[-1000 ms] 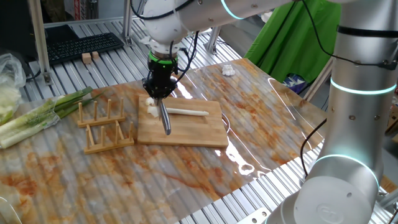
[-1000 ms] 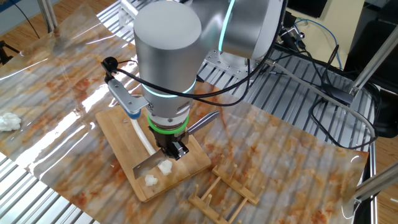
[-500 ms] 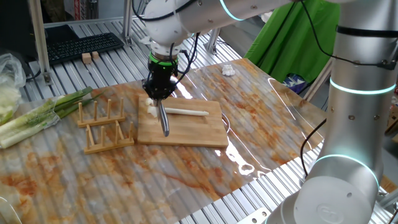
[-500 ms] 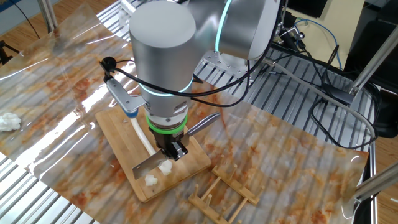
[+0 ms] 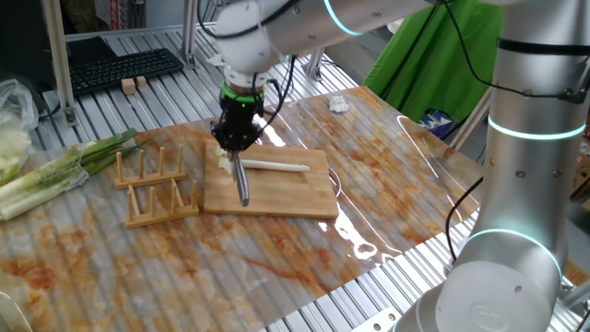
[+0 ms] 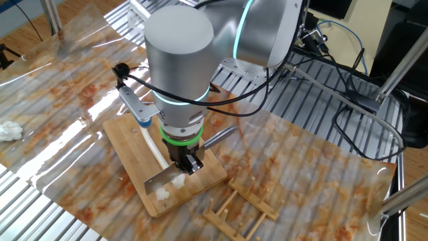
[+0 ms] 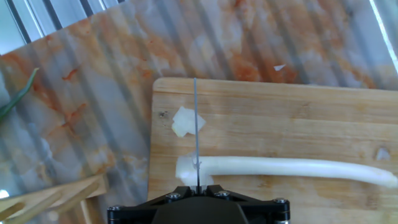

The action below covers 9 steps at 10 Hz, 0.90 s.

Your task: Chop the scallions

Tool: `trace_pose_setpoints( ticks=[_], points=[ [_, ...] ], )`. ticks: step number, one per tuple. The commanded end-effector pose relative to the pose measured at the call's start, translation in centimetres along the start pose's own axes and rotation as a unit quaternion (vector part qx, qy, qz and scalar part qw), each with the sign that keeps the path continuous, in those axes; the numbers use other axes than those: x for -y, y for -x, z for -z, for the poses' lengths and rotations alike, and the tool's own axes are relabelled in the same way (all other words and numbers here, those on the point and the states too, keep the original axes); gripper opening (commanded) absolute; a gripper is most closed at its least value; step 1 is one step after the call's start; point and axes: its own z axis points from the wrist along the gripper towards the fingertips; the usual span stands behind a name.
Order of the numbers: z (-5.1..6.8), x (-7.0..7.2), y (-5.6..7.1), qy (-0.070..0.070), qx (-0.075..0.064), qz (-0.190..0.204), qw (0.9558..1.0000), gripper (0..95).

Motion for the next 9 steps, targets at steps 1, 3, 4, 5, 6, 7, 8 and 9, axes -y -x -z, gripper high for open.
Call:
trace_pose_setpoints(
  ticks=[1,3,4,5,6,7,8,9],
  points=[
    [-2.2,0.0,0.0,0.006,0.018,0.001,0.9998,0.0],
    [-2.7,-0.1,0.0,0.012,0.021,-0.002,0.9997,0.0],
    [-2.4,-0.2,0.1,0.007,0.025,-0.003,0.9997,0.0],
    [-1.9,-0.2,0.2,0.008,0.014,-0.005,0.9999,0.0],
    [-1.7,-0.2,0.2,0.002,0.011,-0.006,0.9999,0.0],
    [-1.5,-0.2,0.1,0.001,0.001,-0.008,1.0000,0.0],
    [-0.6,-0.2,0.1,-0.002,-0.006,-0.008,0.9999,0.0],
    [0.4,-0.2,0.0,-0.005,-0.015,-0.008,0.9998,0.0]
  ],
)
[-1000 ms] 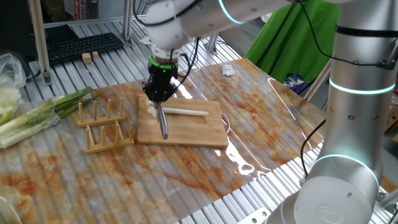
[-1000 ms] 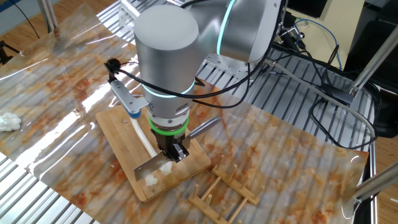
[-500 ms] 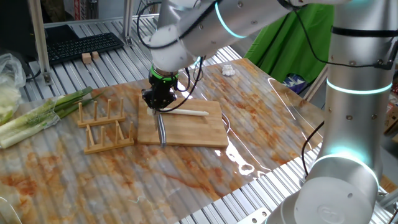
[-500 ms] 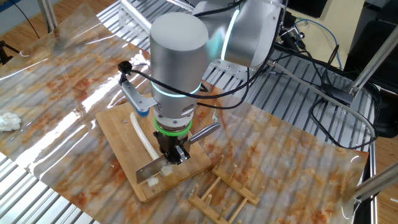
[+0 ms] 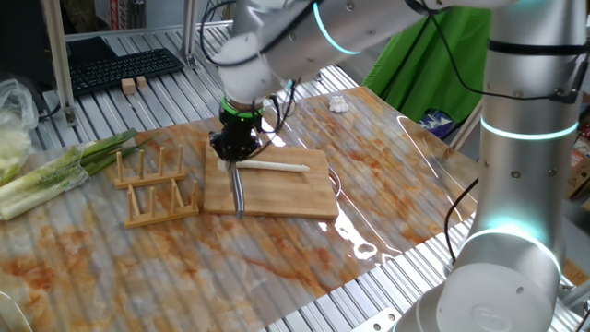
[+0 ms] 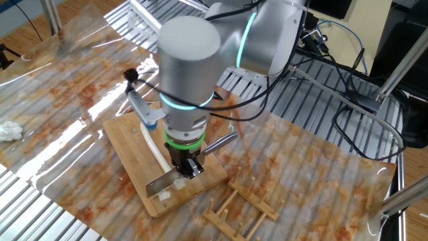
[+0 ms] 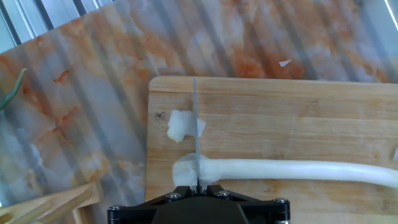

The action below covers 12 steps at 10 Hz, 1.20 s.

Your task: Chop the scallions

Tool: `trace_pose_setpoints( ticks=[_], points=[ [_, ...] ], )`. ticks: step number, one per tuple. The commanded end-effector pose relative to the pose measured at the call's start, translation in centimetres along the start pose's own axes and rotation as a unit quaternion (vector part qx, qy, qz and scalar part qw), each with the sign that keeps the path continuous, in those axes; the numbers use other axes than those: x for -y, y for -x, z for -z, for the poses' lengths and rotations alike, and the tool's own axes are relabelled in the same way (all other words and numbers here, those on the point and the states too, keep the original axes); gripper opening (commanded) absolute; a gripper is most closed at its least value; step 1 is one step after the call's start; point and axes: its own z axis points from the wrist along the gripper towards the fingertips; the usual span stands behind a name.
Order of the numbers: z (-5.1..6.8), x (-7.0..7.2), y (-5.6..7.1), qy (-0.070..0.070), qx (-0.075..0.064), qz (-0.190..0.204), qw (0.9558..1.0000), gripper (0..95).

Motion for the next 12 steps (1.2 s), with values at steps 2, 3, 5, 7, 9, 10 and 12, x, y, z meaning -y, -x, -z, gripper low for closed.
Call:
trace_pose_setpoints(
  ticks=[2,3,5,7,9,10,12],
  points=[
    [2.2,0.2,-0.3,-0.006,-0.014,0.000,0.9999,0.0],
    [2.8,0.3,-0.3,-0.008,-0.016,0.001,0.9998,0.0],
    [4.2,1.2,-0.6,-0.011,-0.023,0.005,0.9997,0.0],
    [4.2,1.8,-0.8,-0.011,-0.021,0.009,0.9997,0.0],
    [4.1,1.8,-0.8,-0.010,-0.021,0.007,0.9997,0.0],
    [4.0,1.8,-0.8,-0.009,-0.022,0.006,0.9997,0.0],
    [3.7,1.9,-0.7,-0.009,-0.021,0.005,0.9997,0.0]
  ],
)
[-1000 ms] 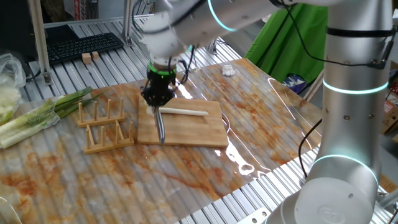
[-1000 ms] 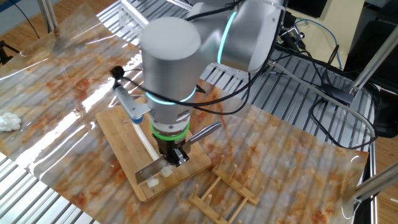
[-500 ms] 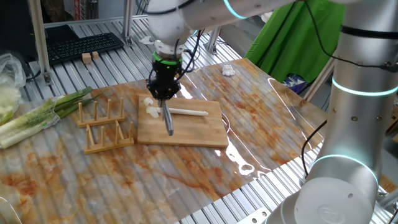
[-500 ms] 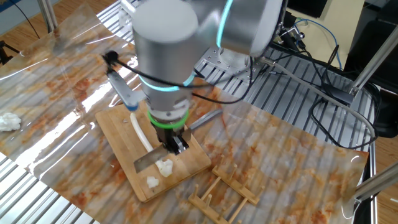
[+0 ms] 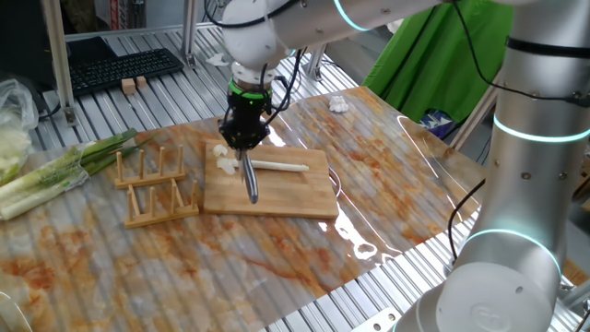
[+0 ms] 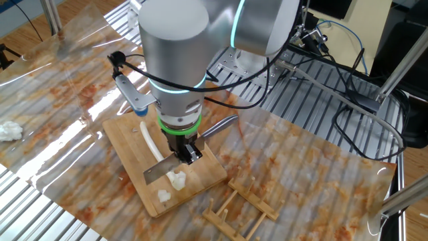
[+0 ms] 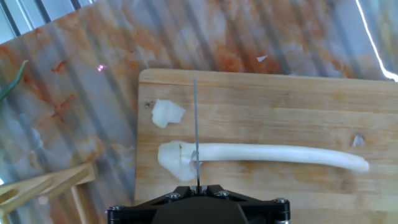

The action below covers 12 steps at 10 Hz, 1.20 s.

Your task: Chop the scallions

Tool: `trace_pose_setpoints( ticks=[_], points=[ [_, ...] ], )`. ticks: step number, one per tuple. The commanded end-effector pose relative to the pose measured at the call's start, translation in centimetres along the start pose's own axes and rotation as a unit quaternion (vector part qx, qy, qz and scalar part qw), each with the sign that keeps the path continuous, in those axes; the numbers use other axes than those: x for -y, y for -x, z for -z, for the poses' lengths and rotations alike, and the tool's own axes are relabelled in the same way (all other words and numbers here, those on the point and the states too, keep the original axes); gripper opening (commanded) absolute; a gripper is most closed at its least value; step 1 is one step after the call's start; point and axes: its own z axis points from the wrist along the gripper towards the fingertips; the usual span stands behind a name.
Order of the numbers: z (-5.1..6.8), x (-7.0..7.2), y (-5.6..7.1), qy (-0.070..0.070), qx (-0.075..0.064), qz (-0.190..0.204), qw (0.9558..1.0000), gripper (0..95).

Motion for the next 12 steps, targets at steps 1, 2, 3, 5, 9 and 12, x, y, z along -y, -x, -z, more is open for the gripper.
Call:
trace_pose_setpoints(
  ticks=[1,2,3,5,9,12],
  points=[
    [-0.3,0.0,0.1,0.001,-0.001,0.000,1.0000,0.0],
    [-1.1,-0.1,0.2,0.004,0.001,0.000,1.0000,0.0],
    [-2.0,-0.1,0.3,0.006,0.005,0.000,1.0000,0.0],
    [-4.6,-0.2,0.5,0.018,0.021,0.001,0.9996,0.0],
    [-4.9,-0.2,0.5,0.028,0.022,-0.002,0.9994,0.0],
    [-4.4,-0.3,0.5,0.025,0.017,-0.004,0.9996,0.0]
  ],
)
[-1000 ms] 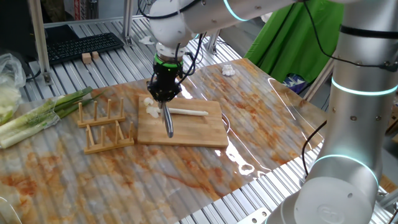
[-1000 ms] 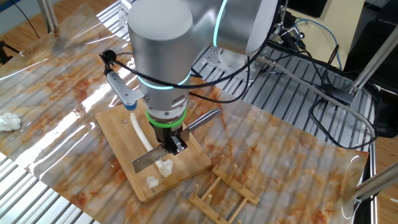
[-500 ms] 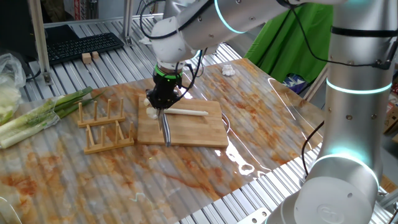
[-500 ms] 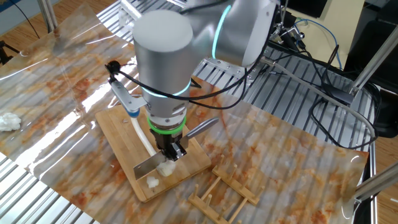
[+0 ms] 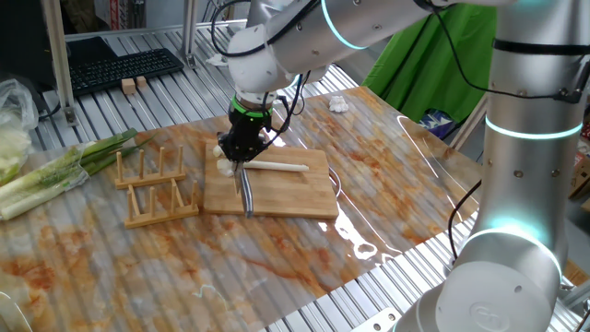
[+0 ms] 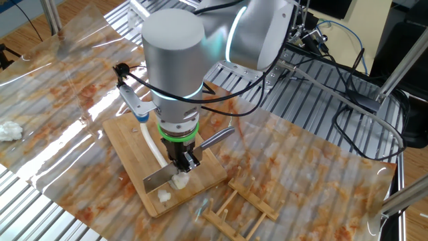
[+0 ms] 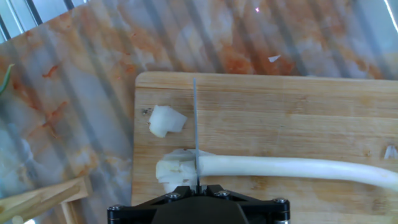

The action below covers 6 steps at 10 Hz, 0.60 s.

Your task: Chop the scallions

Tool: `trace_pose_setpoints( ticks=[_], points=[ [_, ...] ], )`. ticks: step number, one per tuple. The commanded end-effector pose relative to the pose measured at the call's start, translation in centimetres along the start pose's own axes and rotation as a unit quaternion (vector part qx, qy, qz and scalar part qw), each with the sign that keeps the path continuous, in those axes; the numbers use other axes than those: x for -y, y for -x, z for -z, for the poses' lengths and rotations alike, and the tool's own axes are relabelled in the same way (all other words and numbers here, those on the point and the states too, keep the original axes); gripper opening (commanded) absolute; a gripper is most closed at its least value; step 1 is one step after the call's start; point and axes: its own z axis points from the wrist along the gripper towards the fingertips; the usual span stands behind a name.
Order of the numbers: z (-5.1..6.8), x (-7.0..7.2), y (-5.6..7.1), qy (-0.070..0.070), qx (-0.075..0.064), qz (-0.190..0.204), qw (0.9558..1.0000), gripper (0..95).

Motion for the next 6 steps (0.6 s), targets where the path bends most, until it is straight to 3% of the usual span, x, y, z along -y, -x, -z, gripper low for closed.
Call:
trace_pose_setpoints(
  ticks=[1,2,4,6],
  points=[
    [0.8,0.0,-0.1,-0.008,-0.013,-0.001,0.9999,0.0],
    [1.7,0.0,-0.1,-0.011,-0.017,-0.002,0.9998,0.0],
    [2.1,0.0,-0.2,-0.020,-0.017,-0.001,0.9996,0.0],
    [3.5,0.2,-0.3,-0.029,-0.022,-0.002,0.9994,0.0]
  ],
)
